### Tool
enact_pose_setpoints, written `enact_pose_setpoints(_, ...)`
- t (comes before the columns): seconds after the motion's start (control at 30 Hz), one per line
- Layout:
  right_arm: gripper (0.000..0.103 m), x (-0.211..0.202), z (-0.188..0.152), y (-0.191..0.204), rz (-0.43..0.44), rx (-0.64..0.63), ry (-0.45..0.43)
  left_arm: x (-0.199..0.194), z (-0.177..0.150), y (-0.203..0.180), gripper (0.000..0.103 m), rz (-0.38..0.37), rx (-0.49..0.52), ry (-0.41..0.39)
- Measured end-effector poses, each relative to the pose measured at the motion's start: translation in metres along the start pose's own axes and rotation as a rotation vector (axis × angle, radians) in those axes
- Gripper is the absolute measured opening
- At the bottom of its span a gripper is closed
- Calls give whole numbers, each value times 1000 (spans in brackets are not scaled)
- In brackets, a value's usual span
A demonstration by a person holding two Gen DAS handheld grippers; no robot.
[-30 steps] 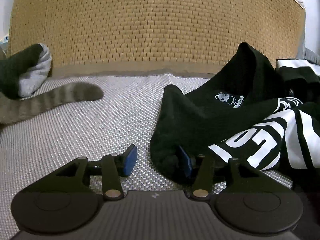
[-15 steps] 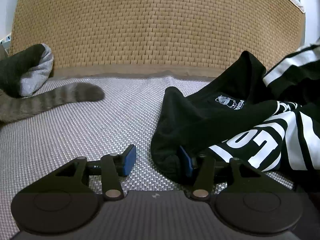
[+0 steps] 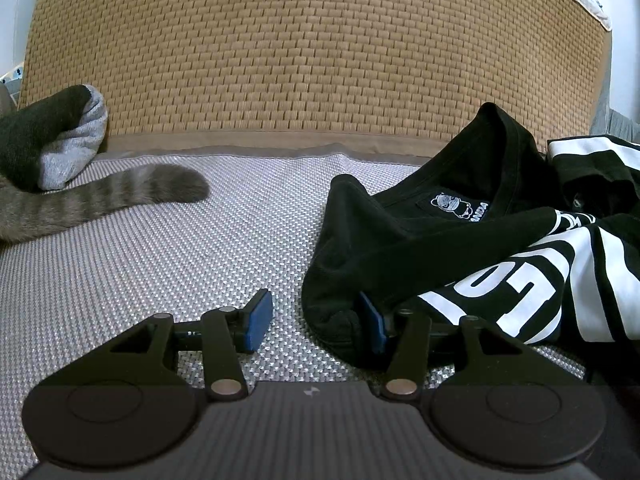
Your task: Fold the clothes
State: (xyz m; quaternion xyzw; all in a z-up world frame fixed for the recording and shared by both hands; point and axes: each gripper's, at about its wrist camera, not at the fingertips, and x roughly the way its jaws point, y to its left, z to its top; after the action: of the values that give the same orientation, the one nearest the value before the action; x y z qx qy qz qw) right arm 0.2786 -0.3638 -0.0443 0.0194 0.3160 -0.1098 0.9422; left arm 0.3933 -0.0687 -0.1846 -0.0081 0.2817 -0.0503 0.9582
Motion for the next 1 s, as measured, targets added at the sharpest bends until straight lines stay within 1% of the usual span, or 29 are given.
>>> enact_pose_setpoints(0.03,28,-1,2,5,10,-12,-8,0,0,0,53,0,0,0)
enact_pose_setpoints(0.1,28,-3,2,15,37,-16,-8,-1,0,0,53,-1,-1,0)
enact_pose_setpoints(0.2,29,-8,-6,34,117,1,3,-1,0,0,53,-1,-2,-1)
enact_pose_setpoints(0.23,31,-10,-9,41,132,-4,2,-2,0,1,53,-1,-2,-2)
enact_pose_setpoints(0.33,32,-17,-20,62,149,-27,-7,-2,1,2,53,-3,-6,-3)
enact_pose_setpoints(0.37,37,-19,-23,71,151,-40,-13,-2,1,2,53,-4,-7,-4)
enact_pose_setpoints(0.43,47,-25,-30,90,106,-81,-31,-2,1,2,53,-4,-7,-6)
enact_pose_setpoints(0.5,47,-31,-38,106,57,-105,-55,-2,1,2,53,-5,-9,-6)
enact_pose_setpoints(0.53,47,-34,-43,111,52,-100,-61,-2,1,2,53,-6,-10,-6)
enact_pose_setpoints(0.67,47,-42,-59,129,37,-43,-46,-1,1,1,53,-6,-11,-6)
enact_pose_setpoints(0.83,47,-48,-81,156,-57,-47,-42,-1,0,2,53,-9,-14,-6)
enact_pose_setpoints(0.9,47,-51,-87,168,-76,-53,-29,-2,0,2,53,-10,-16,-5)
enact_pose_setpoints(1.0,50,-52,-94,186,-114,-101,-36,-1,1,3,53,-11,-17,-6)
